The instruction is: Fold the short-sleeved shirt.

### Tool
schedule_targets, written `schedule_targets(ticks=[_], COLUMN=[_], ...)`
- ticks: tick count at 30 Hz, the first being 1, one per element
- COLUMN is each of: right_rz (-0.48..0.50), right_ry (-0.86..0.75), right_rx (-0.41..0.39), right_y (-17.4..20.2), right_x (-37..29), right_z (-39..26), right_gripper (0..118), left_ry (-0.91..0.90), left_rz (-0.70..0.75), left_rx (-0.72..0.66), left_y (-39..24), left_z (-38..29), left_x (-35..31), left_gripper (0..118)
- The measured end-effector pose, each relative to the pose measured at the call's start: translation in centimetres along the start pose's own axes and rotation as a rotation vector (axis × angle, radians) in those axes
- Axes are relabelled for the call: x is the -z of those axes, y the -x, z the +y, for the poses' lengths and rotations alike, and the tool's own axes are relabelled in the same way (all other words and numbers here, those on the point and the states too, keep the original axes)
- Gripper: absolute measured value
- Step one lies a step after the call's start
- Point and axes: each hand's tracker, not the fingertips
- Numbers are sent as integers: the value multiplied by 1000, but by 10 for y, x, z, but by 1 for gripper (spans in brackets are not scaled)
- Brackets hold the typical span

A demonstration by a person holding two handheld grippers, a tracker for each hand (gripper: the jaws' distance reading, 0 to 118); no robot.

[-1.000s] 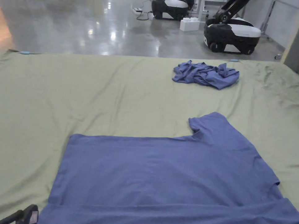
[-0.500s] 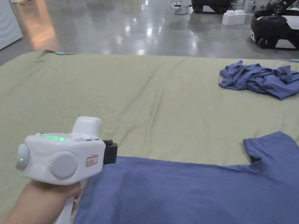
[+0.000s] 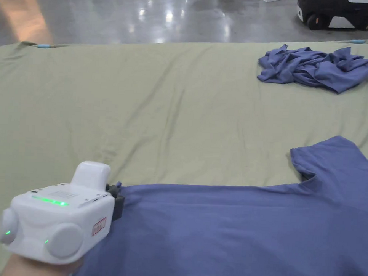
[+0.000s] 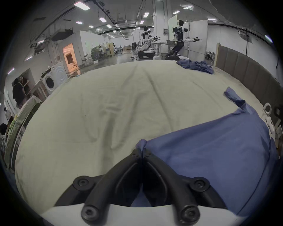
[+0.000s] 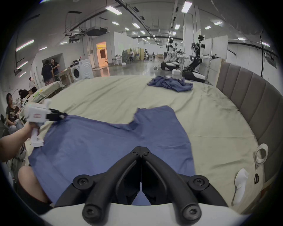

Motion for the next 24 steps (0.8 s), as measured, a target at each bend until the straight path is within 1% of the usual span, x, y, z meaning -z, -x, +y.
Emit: schedule_targets(ticks=[1,2,4,5,6,7,8,9,10,12,13,14,15,16,17,18,19,20,21,22,24], right_rz=[-27,-26,-21,-46,-77,-106,-118,-114,-107,-78,-60,-129,-107,-95,-116,-82,-21,-48,-103,-103,-108], right_ry=[27,73,155,196,228,241,256,278,300,356,402,384,332,330,308,291,288,267,215,184,98], right_rx=[15,40,56,56,74,96,109,149,171,186,168,97,72,91,102,136,124,88,35,11,60], right_y=[-12,-27,-55,-70,-81,-92,-102,-110,-115,-113,-110,-102,-95,-95,-97,-96,-89,-81,-73,-69,-67], right_x=[11,26,57,77,94,111,127,140,152,173,181,179,170,165,157,150,140,133,124,115,95], right_z=[4,11,25,32,37,41,44,45,45,38,34,30,33,34,35,35,32,31,32,34,45], right_gripper=[3,3,5,18,53,73,75,75,75,72,65,38,3,3,3,3,3,3,3,3,3], left_ry=[-40,-50,-56,-66,-83,-77,-77,-78,-74,-55,-53,-52,-49,-48,-48,-51,-54,-57,-62,-65,-85], left_rz=[-5,-1,-30,-53,-66,-62,-52,-42,-42,-47,-47,-46,-44,-43,-41,-44,-41,-43,-46,-47,-17], left_rx=[5,-1,-66,-112,-139,-129,-116,-108,-105,-108,-110,-110,-104,-96,-93,-90,-88,-93,-94,-88,-15], left_y=[0,0,8,13,14,17,18,19,12,14,13,13,12,10,10,11,10,9,8,12,10], left_z=[-4,2,2,0,12,12,11,10,18,16,14,19,19,18,19,21,21,23,25,29,38], left_x=[-6,-14,-21,-24,-34,-35,-34,-32,-41,-36,-36,-41,-41,-42,-45,-49,-50,-51,-53,-59,-66], left_gripper=[0,0,0,0,0,0,0,0,0,0,0,0,0,0,0,0,0,0,0,0,0])
